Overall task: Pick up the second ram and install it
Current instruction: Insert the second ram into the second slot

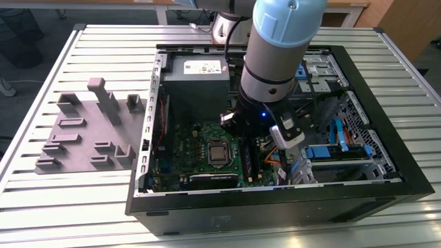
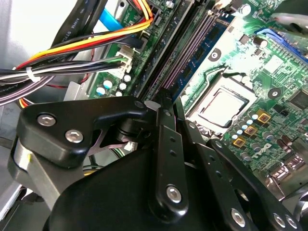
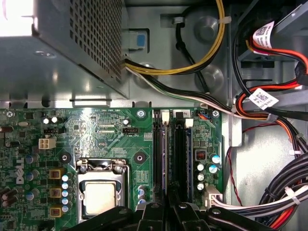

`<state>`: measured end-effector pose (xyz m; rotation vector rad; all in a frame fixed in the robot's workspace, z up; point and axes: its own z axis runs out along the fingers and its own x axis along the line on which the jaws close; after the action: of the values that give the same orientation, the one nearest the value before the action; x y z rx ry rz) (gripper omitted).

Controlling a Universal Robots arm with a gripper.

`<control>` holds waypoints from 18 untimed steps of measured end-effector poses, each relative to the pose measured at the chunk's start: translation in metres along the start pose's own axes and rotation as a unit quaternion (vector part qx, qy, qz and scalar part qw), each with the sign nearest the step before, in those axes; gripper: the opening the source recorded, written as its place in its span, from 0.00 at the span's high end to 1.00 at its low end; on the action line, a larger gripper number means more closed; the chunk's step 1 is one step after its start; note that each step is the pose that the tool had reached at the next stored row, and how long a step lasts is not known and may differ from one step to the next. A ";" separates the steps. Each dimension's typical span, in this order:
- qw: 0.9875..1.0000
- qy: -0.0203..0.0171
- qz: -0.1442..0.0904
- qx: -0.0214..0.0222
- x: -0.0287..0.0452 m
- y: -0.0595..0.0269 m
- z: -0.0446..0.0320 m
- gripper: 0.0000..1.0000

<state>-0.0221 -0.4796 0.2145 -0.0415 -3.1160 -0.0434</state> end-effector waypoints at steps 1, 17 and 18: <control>1.000 0.000 0.000 0.000 -0.0003 -0.0001 0.0001 0.86; 1.000 0.000 0.000 0.000 0.0003 -0.0003 0.0026 0.86; 1.000 0.000 0.000 0.000 0.0004 -0.0003 0.0027 0.86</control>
<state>-0.0226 -0.4798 0.2118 -0.0419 -3.1158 -0.0425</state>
